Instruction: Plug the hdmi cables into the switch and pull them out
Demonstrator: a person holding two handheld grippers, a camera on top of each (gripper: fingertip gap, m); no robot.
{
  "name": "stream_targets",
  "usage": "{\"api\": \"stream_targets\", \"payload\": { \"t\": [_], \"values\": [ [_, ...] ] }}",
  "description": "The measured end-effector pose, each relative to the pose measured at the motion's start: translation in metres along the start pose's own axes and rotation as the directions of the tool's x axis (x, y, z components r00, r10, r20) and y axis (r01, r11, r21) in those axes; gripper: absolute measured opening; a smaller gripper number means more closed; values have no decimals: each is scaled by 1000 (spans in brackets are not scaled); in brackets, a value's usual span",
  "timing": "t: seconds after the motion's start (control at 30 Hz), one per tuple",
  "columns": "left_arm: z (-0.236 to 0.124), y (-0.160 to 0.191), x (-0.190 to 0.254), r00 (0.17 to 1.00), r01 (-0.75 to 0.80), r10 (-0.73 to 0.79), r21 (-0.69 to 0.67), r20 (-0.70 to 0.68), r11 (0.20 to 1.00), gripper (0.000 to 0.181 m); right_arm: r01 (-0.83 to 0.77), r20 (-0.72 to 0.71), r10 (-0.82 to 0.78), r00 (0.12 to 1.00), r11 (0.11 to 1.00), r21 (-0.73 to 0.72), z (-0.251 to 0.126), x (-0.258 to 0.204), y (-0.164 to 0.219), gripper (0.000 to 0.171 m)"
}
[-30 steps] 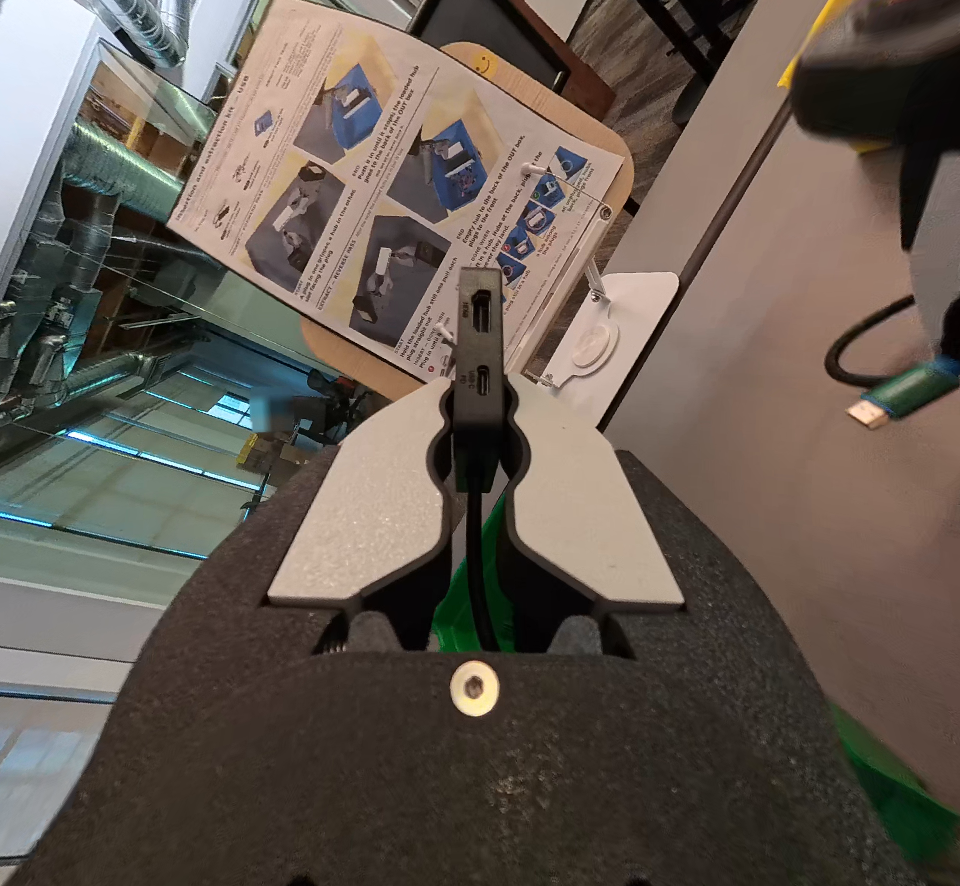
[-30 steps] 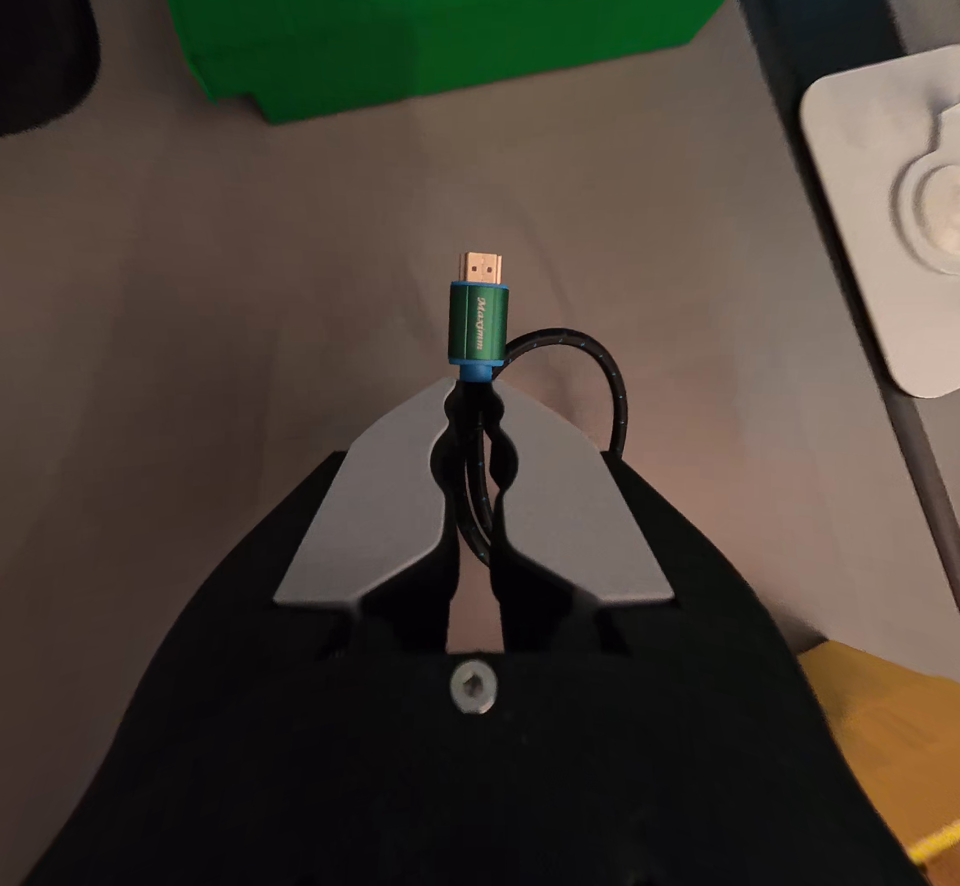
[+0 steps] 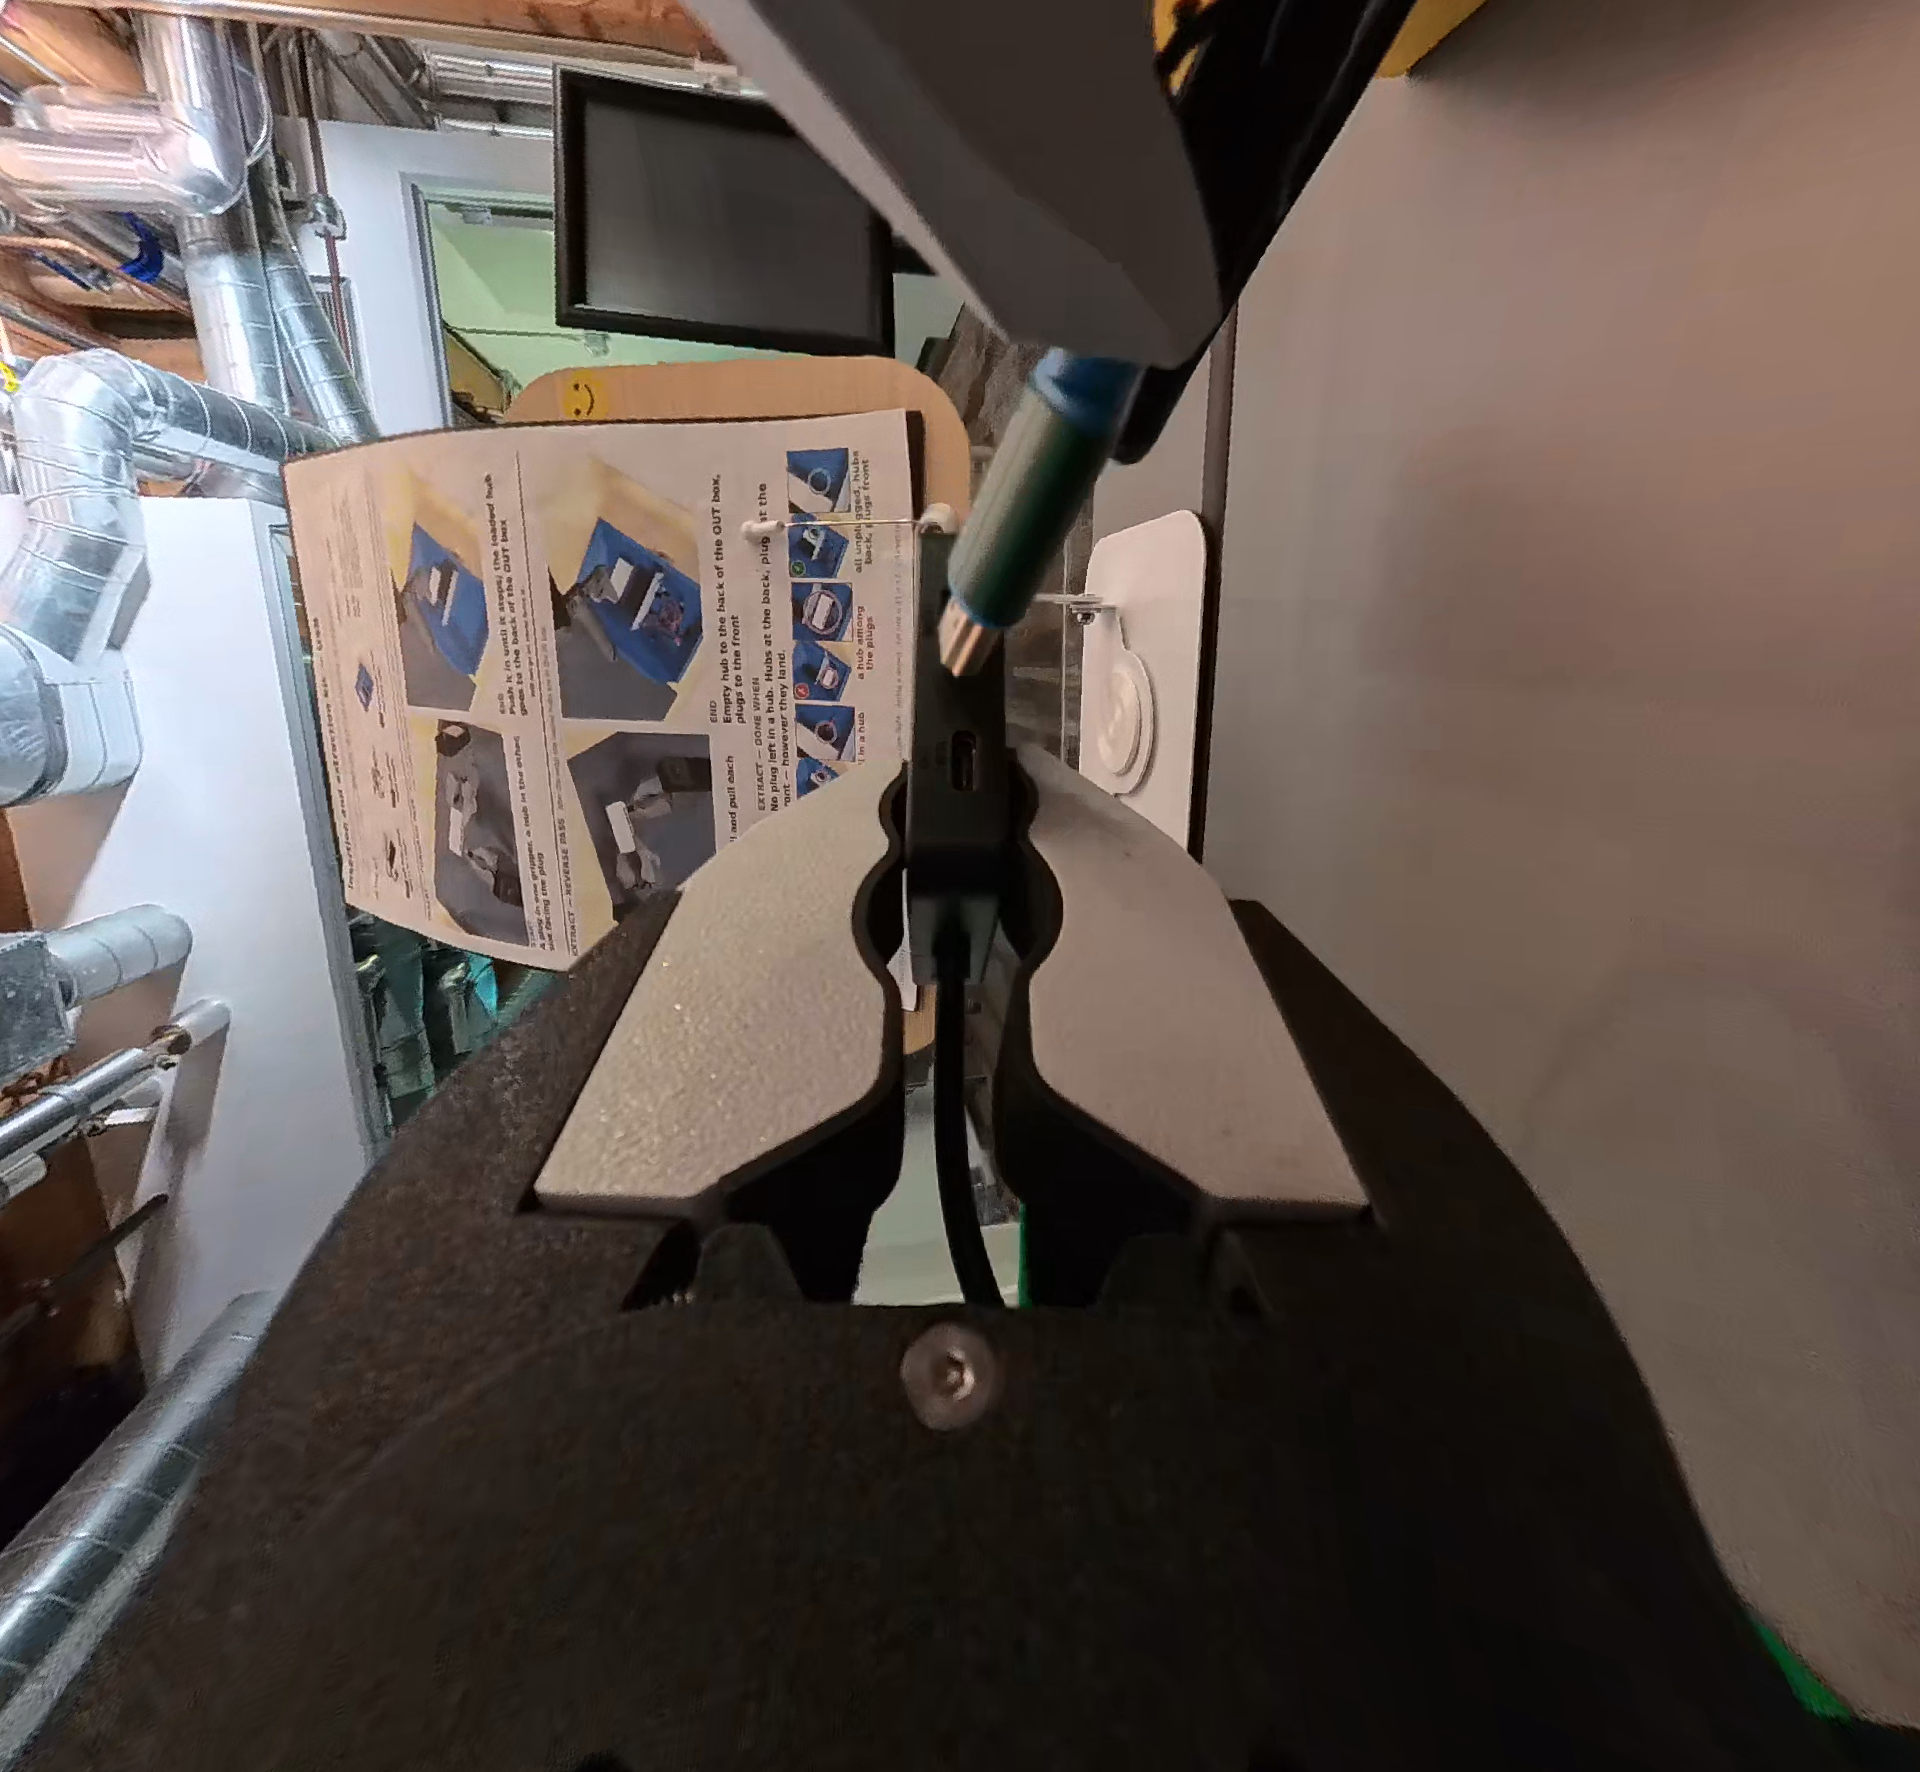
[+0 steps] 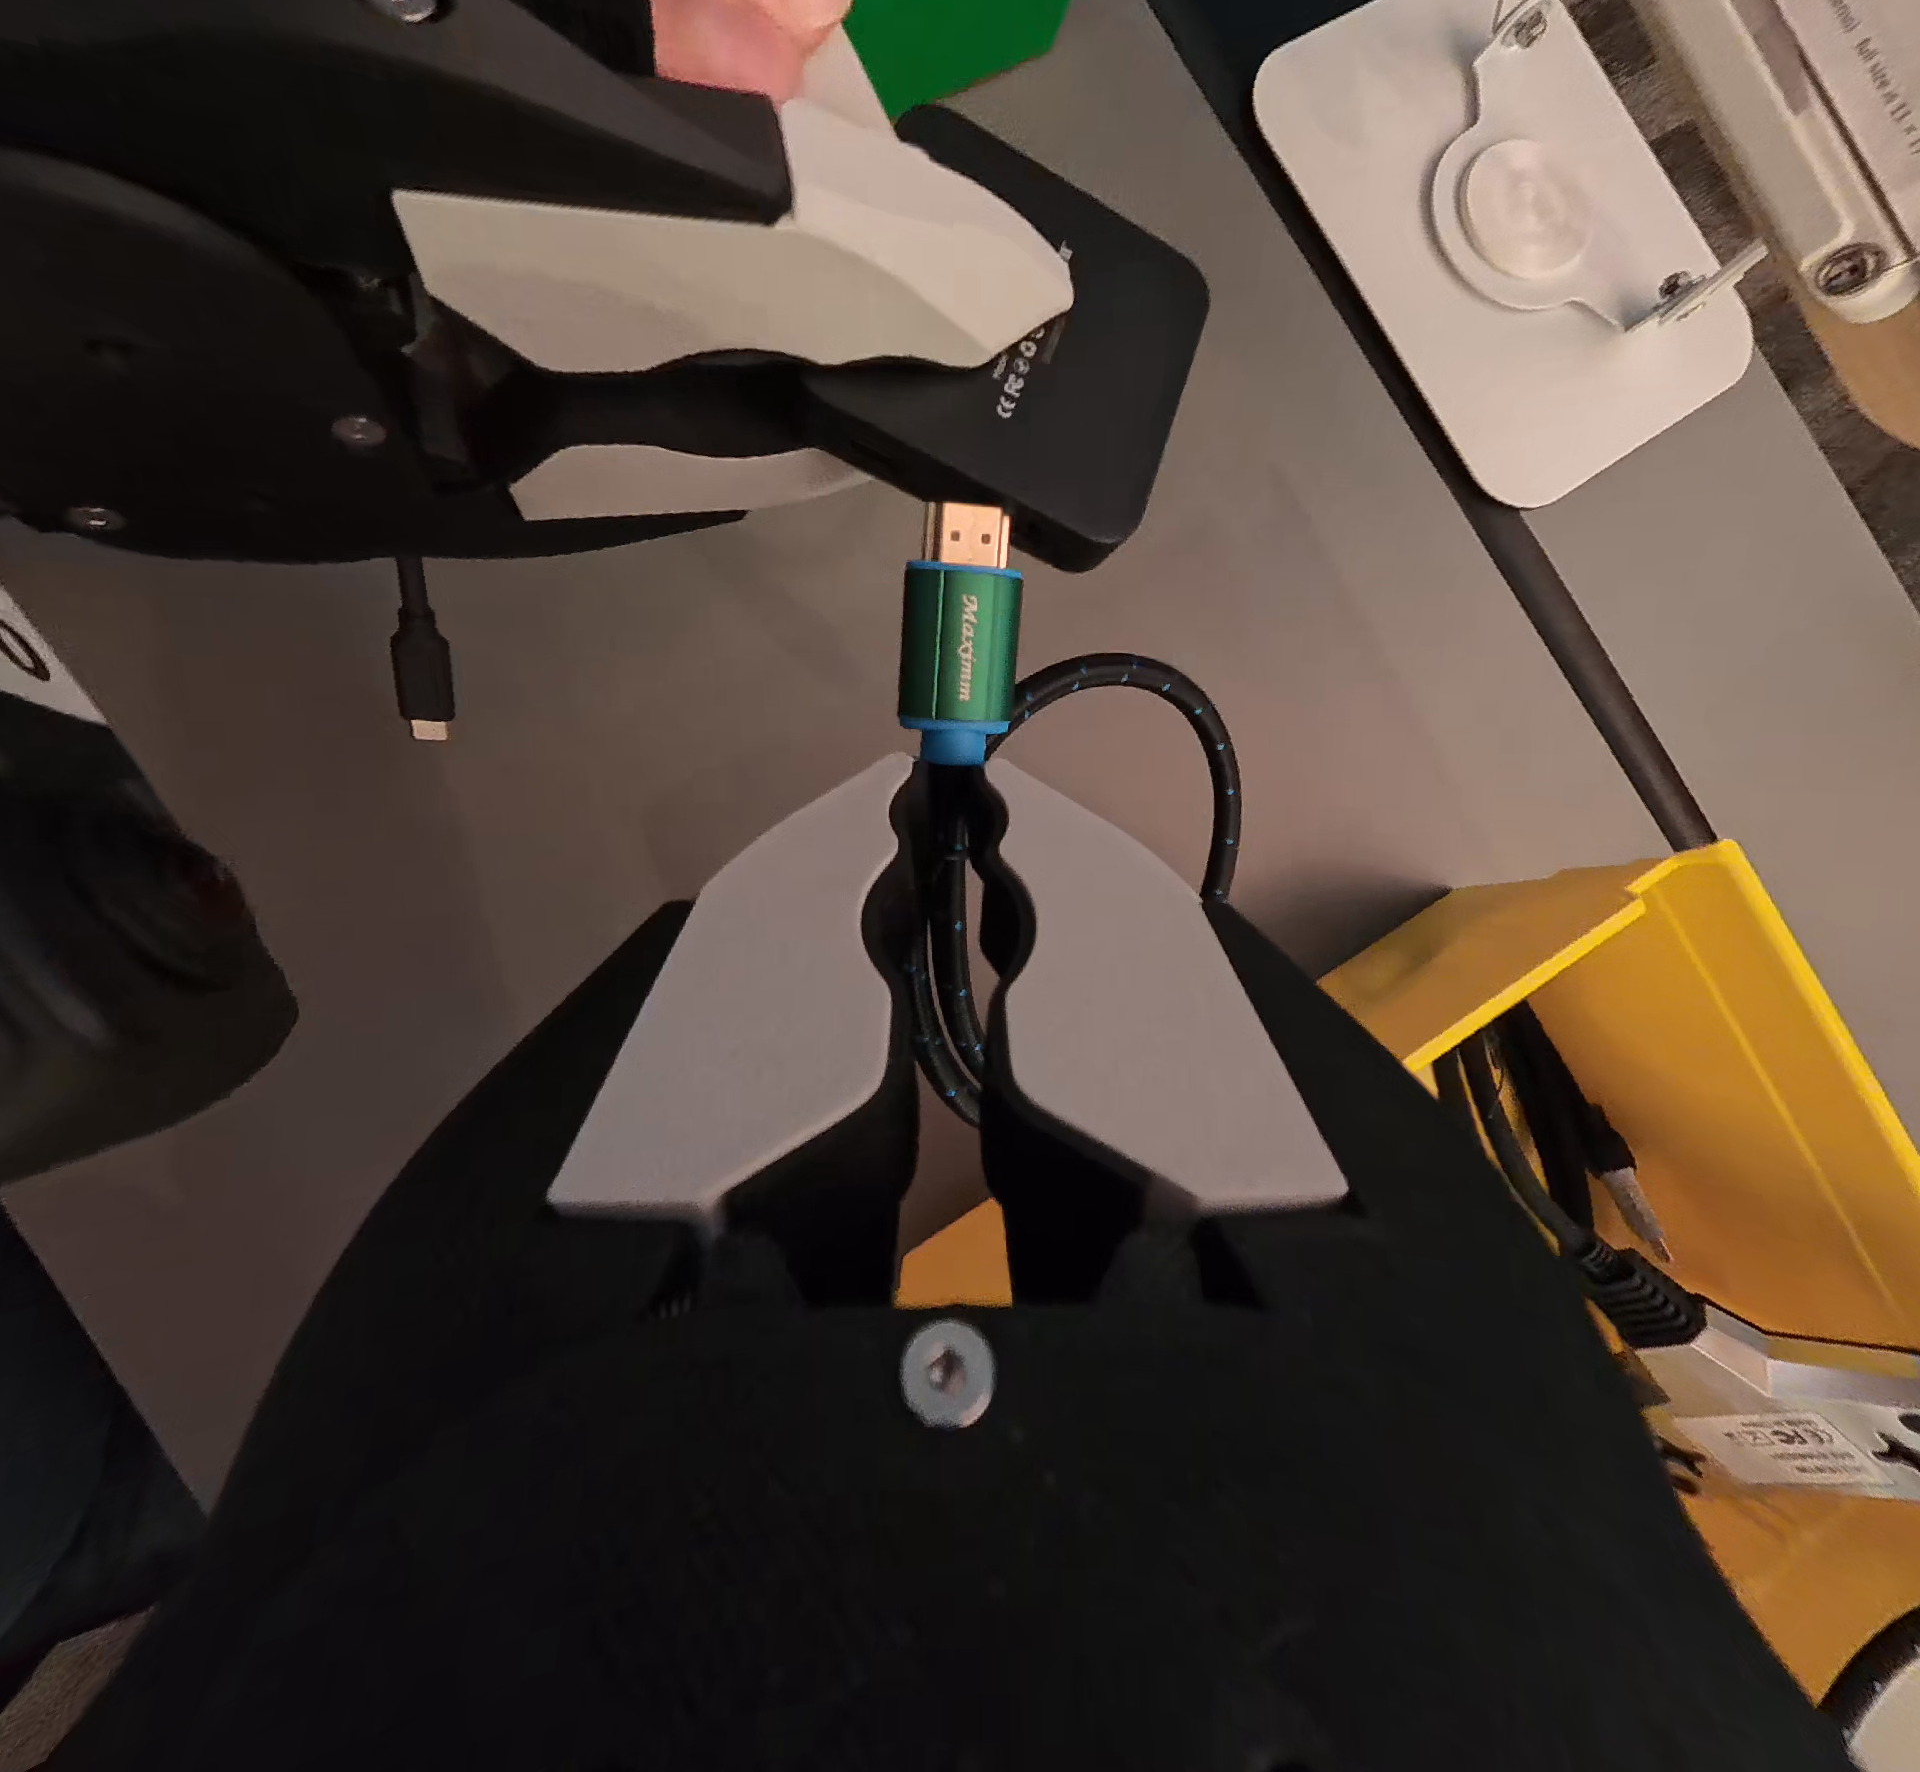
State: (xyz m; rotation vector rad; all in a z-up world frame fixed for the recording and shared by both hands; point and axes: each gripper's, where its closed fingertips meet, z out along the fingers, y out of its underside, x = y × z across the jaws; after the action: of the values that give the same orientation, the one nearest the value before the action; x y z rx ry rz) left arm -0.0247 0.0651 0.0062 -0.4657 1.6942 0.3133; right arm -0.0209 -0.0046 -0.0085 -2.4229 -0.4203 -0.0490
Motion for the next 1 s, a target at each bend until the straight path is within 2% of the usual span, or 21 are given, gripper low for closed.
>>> {"api": "stream_targets", "payload": {
  "t": [0.37,0.63,1.0],
  "values": [
    [5,-2,15,985,-170,171,-94,-1,981,14,-77,26,80,996,993,-89,15,4,16,4],
    [7,0,21,983,-181,180,-128,-23,975,14,-98,30,101,994,991,-89,18,8,16,4],
    [4,5,17,995,-94,90,-119,-38,988,13,-42,-2,42,999,998,-39,11,5,4,5]
  ]
}}
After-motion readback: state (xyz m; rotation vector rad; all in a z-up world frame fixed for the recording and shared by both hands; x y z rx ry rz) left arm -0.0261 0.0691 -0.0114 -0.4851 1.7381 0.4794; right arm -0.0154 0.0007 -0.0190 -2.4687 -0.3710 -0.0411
